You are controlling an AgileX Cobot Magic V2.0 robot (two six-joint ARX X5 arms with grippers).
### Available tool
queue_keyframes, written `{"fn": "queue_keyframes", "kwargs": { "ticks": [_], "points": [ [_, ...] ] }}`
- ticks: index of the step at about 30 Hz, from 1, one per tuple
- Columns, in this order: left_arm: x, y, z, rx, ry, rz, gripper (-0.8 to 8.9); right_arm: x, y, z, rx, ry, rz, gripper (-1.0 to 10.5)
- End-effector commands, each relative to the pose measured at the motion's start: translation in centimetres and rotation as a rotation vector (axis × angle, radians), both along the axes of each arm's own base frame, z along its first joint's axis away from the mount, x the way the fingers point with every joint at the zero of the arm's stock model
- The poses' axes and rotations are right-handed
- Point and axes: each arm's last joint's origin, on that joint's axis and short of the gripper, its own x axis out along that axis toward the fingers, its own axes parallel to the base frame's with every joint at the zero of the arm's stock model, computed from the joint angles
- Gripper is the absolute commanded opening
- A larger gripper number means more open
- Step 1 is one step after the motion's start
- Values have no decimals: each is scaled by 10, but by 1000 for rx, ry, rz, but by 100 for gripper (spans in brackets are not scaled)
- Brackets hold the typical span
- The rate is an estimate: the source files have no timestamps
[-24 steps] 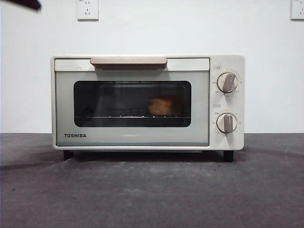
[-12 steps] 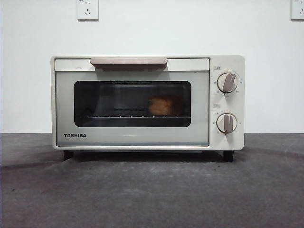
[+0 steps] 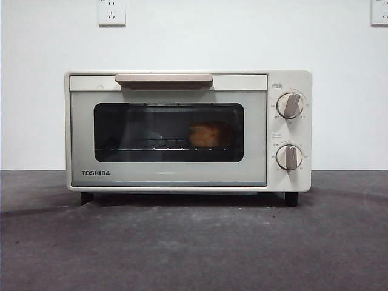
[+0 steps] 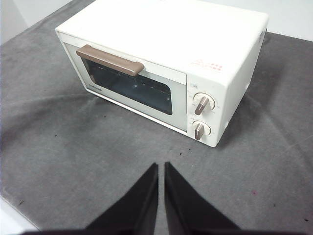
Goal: The left arm flap open the oven, the right arm pick bread and place it into oven, the left arm flap close the oven
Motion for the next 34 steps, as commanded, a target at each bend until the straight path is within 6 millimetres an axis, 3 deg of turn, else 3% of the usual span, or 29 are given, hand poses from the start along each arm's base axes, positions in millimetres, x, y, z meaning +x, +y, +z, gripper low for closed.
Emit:
{"fn": "queue_keyframes", "kwargs": {
  "ticks": [1,10,13,20,23,28,34],
  "points": [
    [0,0,5,0,-30,-5,16,-1,0,6,10,-25,8,18],
    [-3,2,-1,4,-32,16,16,-1,0,6,10,-25,8,18],
    [-6,7,-27,23,-77,111,16,-1,0,6,10,-25,8,18],
    [-9,22,-125,99,-296,442,16,-1,0,6,10,-25,8,18],
    [-12,27,-158,110,-392,599,16,-1,0,6,10,-25,8,18],
    [-18,35,-189,132,-431,769,16,-1,0,6,10,-25,8,18],
    [-21,40,-203,165,-392,820,16,-1,0,6,10,-25,8,18]
  ]
}}
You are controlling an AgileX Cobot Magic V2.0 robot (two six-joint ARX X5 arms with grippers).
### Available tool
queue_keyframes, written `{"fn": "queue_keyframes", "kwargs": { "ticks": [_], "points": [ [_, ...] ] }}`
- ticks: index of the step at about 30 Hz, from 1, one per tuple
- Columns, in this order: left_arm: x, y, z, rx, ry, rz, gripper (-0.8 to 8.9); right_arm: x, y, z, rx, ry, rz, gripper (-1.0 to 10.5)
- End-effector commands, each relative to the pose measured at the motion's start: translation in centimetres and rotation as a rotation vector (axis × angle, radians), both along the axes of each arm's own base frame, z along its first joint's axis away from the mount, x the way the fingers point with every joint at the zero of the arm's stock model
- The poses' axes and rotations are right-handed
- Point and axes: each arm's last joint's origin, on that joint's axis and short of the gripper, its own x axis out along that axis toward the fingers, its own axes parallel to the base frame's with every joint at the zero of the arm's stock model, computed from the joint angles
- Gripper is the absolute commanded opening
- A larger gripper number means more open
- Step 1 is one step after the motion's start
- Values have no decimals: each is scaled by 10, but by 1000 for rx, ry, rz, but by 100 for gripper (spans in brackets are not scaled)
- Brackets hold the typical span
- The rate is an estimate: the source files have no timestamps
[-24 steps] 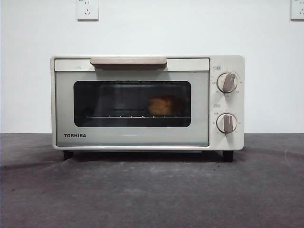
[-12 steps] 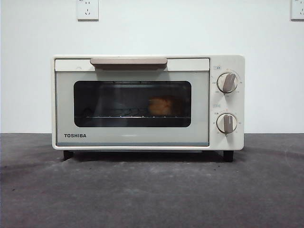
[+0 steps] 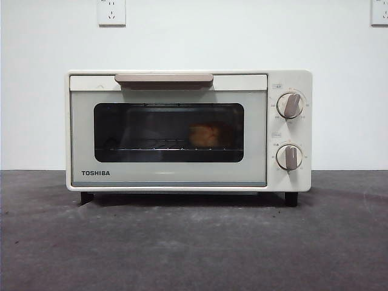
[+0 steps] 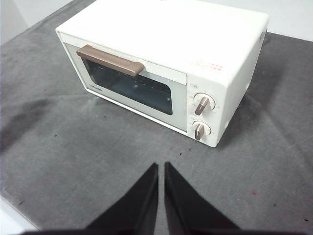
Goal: The left arm flap open the oven, the right arm pick bread and place it into oven, the left arm flap close the oven
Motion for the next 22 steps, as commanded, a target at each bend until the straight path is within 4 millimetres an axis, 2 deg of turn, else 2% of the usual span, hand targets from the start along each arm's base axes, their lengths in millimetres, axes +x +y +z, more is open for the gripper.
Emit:
{"fn": "queue_keyframes", "kwargs": {
  "ticks": [1,7,22],
  "points": [
    [-1,2,-10,9,45,20,16,-1,0,6,10,-25,8,18],
    [-4,5,-18,14,129,49,16,-1,0,6,10,-25,8,18],
    [-6,6,-15,-33,88,57,16,-1,0,6,10,-25,8,18]
  ]
}}
